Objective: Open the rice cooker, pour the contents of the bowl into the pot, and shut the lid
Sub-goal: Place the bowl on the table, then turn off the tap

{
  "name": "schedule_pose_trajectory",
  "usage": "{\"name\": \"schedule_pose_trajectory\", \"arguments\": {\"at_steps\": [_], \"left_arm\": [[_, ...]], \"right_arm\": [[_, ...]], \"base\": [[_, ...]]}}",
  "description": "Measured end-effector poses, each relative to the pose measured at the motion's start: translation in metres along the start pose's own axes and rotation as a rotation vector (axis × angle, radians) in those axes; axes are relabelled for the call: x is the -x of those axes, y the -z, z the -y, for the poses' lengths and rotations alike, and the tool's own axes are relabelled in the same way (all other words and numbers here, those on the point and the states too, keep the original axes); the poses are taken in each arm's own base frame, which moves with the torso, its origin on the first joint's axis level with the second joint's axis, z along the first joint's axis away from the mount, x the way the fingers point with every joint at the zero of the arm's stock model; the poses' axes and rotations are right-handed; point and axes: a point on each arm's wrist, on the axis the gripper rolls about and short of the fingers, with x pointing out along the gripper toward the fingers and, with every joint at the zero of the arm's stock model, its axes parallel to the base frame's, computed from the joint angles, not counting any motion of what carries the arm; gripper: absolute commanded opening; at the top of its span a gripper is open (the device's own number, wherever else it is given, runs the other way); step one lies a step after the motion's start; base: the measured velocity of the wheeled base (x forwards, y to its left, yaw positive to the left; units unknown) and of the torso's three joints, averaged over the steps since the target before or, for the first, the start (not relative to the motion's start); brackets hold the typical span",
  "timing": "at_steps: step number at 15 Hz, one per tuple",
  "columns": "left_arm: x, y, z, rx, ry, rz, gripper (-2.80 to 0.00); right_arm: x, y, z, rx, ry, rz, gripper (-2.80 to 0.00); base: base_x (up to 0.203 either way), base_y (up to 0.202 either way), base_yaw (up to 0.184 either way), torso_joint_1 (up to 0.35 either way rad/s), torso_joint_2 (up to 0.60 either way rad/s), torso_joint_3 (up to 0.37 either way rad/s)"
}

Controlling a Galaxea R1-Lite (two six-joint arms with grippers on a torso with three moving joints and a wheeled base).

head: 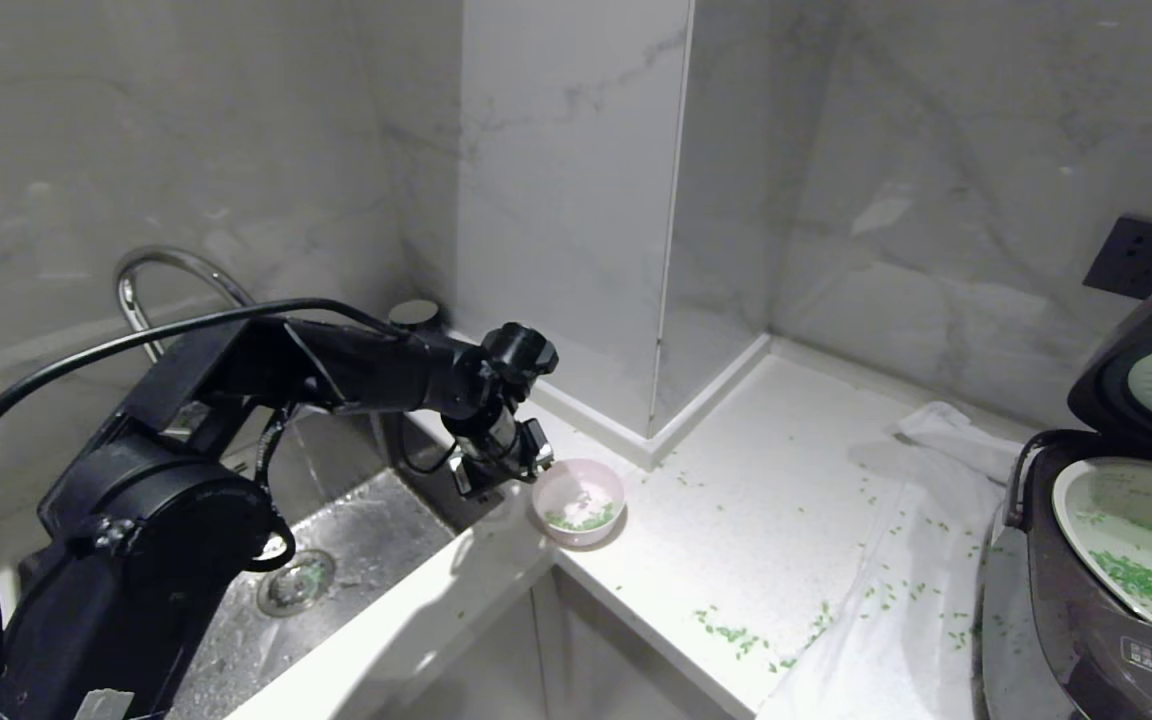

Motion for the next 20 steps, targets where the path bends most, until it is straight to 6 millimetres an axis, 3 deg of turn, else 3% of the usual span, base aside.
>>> {"name": "schedule_pose_trajectory", "arguments": {"at_steps": [4, 10, 14, 20], "left_arm": [[0.037, -0.013, -0.033, 0.041, -0.073, -0.025, 0.00], [0.084, -0.037, -0.123, 0.129, -0.173, -0.001, 0.00], [0.100, -0.055, -0.187, 0.213, -0.194, 0.112, 0.00], [0.115, -0.089, -0.254, 0.304, -0.264, 0.213, 0.00]], "right_arm": [[0.000, 0.000, 0.000, 0.000, -0.001, 0.000, -2.80], [0.000, 0.000, 0.000, 0.000, -0.001, 0.000, -2.80], [0.000, 0.000, 0.000, 0.000, 0.000, 0.000, -2.80], [0.000, 0.000, 0.000, 0.000, 0.000, 0.000, -2.80]], "base": [[0.000, 0.000, 0.000, 0.000, 0.00, 0.000], [0.000, 0.000, 0.000, 0.000, 0.00, 0.000], [0.000, 0.000, 0.000, 0.000, 0.00, 0.000], [0.000, 0.000, 0.000, 0.000, 0.00, 0.000]]}}
